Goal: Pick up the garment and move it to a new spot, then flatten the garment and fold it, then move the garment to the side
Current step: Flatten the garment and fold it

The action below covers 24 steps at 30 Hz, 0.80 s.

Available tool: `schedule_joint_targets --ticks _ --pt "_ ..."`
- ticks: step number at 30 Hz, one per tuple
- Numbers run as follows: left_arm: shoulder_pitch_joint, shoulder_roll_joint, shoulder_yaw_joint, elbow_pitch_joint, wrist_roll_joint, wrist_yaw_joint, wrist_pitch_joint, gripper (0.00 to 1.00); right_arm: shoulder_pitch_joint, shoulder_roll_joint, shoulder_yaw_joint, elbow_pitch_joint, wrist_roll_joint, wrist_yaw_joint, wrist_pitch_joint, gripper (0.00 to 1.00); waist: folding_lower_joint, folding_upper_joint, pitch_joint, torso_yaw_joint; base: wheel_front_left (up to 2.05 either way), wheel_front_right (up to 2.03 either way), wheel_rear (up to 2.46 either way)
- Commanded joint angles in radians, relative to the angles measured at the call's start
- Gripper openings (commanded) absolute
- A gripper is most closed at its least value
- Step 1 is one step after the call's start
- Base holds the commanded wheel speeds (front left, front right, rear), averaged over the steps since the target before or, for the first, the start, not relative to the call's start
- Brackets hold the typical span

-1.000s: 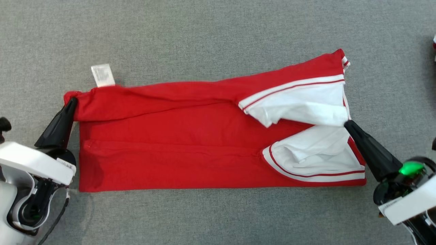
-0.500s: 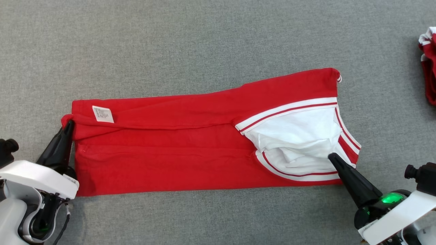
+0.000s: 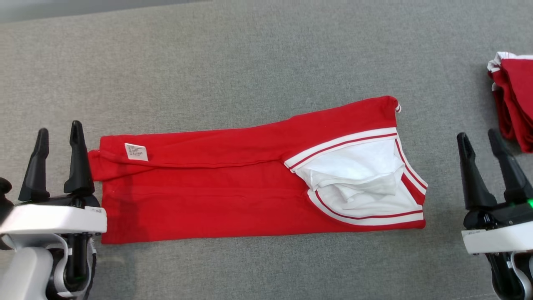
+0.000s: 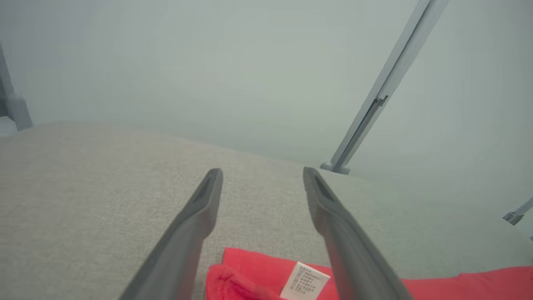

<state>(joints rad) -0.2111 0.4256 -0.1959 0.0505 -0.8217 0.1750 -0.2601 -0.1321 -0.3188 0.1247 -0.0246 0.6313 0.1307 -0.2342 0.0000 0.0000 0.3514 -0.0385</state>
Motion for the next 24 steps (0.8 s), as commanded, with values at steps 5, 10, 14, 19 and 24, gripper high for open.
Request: schedule_joint_targets --ticks 5,10,14,19,24 --pt "0.053 -0.061 0.063 -0.111 0.197 0.021 -0.003 1.00 -0.034 0.048 -0.046 0.023 -0.166 0.000 -0.010 1.00 0.0000 0.0000 -0.042 0.016 0.00 0.00 0.00" --pt "0.104 -0.095 0.066 -0.152 0.318 0.014 -0.003 1.00 -0.034 0.075 -0.045 0.073 -0.237 0.000 -0.010 1.00 0.0000 0.0000 -0.075 0.029 0.00 0.00 0.00" --pt "0.140 -0.112 0.065 -0.146 0.356 0.001 -0.003 1.00 -0.023 0.085 -0.043 0.105 -0.250 0.000 -0.012 1.00 0.0000 0.0000 -0.091 0.042 0.00 0.00 0.00" --pt "0.149 -0.125 0.065 -0.126 0.378 -0.015 -0.003 1.00 -0.017 0.086 -0.040 0.130 -0.252 0.000 -0.012 1.00 0.0000 0.0000 -0.107 0.055 0.00 0.00 0.00" --pt "0.146 -0.128 0.056 -0.117 0.387 -0.022 -0.003 1.00 -0.017 0.079 -0.040 0.139 -0.253 0.000 -0.005 1.00 0.0000 0.0000 -0.112 0.062 0.00 0.00 0.00"
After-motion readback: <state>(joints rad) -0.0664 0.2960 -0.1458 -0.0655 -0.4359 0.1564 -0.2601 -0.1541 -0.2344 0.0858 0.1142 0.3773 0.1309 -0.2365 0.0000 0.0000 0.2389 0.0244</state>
